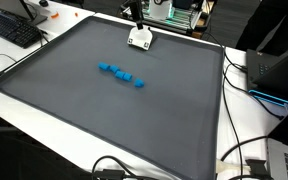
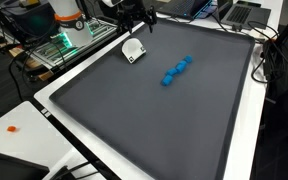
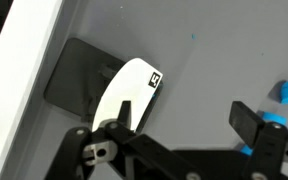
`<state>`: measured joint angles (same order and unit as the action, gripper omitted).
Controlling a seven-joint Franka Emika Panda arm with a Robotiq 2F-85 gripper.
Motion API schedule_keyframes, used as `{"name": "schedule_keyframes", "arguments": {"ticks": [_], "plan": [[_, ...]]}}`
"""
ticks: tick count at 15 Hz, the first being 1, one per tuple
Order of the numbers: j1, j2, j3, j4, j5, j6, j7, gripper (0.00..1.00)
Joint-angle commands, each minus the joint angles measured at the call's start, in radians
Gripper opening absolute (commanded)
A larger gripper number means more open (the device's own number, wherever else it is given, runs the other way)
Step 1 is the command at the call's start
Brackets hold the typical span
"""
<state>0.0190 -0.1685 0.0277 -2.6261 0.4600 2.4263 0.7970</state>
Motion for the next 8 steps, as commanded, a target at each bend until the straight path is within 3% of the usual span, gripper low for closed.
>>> {"name": "schedule_keyframes", "arguments": {"ticks": [1, 8], "plan": [[-0.004, -0.038, -0.007, 0.048, -0.058, -0.105, -0.144, 1.00], [0.007, -0.002, 0.010, 0.183, -0.147, -0.223, -0.409, 1.00]]}}
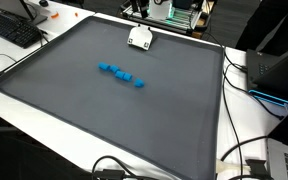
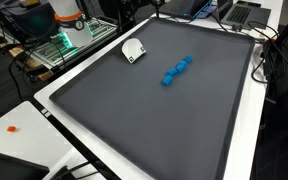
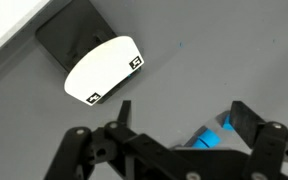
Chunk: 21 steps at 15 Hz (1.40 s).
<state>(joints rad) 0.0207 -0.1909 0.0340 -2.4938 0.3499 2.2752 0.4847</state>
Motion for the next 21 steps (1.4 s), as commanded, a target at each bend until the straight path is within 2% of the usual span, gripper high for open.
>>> {"name": "schedule_keyframes", "arguments": {"ticks": [1, 6, 11, 20, 21], "plan": [[0.010, 0.031, 0.007, 0.069, -0.048, -0.090, -0.130, 1.00], [0.025, 0.086, 0.026, 0.145, -0.135, -0.137, -0.292, 1.00], [0.034, 0.124, 0.037, 0.184, -0.233, -0.105, -0.359, 1.00], [0.034, 0.133, 0.030, 0.186, -0.208, -0.030, -0.419, 1.00], [0.036, 0.131, 0.033, 0.194, -0.212, -0.058, -0.396, 1.00]]}}
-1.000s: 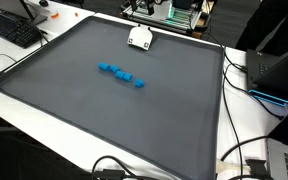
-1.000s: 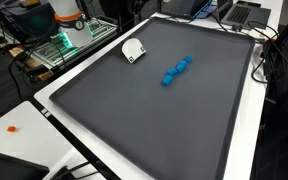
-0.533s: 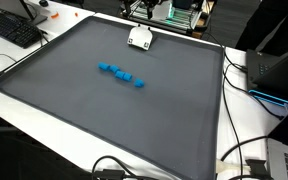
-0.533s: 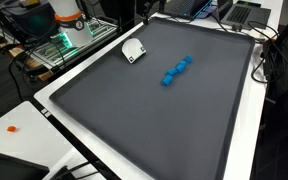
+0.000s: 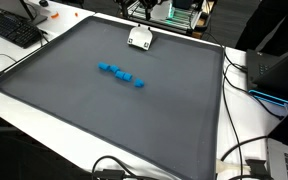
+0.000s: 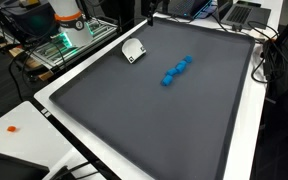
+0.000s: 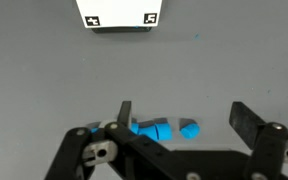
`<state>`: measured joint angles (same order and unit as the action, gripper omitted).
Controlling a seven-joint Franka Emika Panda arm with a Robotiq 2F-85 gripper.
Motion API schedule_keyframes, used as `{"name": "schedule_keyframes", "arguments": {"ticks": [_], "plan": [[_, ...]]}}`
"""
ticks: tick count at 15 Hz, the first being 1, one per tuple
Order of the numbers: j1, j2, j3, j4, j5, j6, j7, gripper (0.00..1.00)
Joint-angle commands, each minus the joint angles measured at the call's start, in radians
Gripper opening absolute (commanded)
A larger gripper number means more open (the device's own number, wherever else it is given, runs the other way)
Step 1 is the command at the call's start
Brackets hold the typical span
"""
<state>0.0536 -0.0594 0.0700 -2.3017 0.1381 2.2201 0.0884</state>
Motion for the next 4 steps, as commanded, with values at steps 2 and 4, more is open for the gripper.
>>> {"name": "schedule_keyframes", "arguments": {"ticks": [2, 4], "plan": [[0.003, 0.000, -0.004, 0.002, -0.001, 0.008, -0.002, 1.00], [0.003, 0.000, -0.004, 0.002, -0.001, 0.010, -0.004, 1.00]]}}
